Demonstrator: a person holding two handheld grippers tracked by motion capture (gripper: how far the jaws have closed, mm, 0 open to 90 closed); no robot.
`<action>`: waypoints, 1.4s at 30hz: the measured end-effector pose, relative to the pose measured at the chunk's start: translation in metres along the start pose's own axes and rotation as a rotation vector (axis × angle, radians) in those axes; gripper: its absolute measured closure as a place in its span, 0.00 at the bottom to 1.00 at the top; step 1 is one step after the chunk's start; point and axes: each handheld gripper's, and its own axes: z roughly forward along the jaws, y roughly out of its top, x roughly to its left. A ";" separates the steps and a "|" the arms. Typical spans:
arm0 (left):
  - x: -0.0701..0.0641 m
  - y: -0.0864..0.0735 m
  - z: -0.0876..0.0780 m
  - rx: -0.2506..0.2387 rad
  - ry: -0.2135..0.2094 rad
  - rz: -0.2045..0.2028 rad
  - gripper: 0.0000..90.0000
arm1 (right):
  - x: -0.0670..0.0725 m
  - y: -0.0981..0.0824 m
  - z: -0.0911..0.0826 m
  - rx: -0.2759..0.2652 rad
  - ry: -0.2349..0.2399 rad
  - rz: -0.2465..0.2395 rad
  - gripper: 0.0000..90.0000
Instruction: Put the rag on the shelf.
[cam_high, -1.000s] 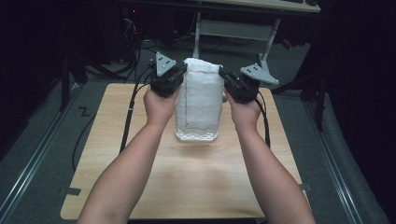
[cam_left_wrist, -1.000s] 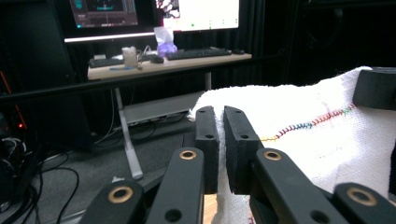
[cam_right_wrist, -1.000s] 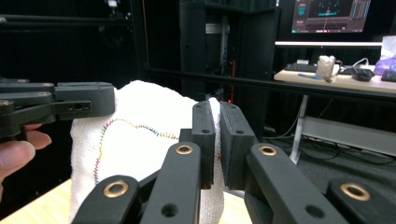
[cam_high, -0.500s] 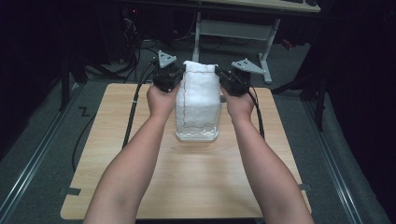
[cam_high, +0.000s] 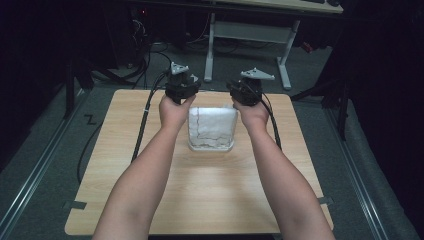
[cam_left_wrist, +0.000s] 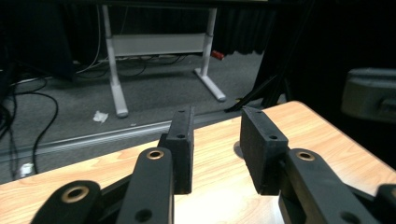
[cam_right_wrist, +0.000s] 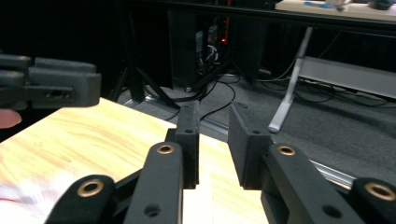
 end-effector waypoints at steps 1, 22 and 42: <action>-0.001 0.000 -0.001 -0.010 0.005 0.019 0.72 | 0.001 0.000 0.000 0.002 -0.001 -0.007 0.82; -0.020 -0.007 -0.061 -0.056 -0.004 0.107 0.63 | 0.021 -0.010 -0.040 -0.001 0.014 -0.066 0.66; -0.032 -0.052 -0.116 -0.068 -0.041 0.129 0.61 | 0.036 -0.044 -0.108 -0.030 0.007 -0.139 0.62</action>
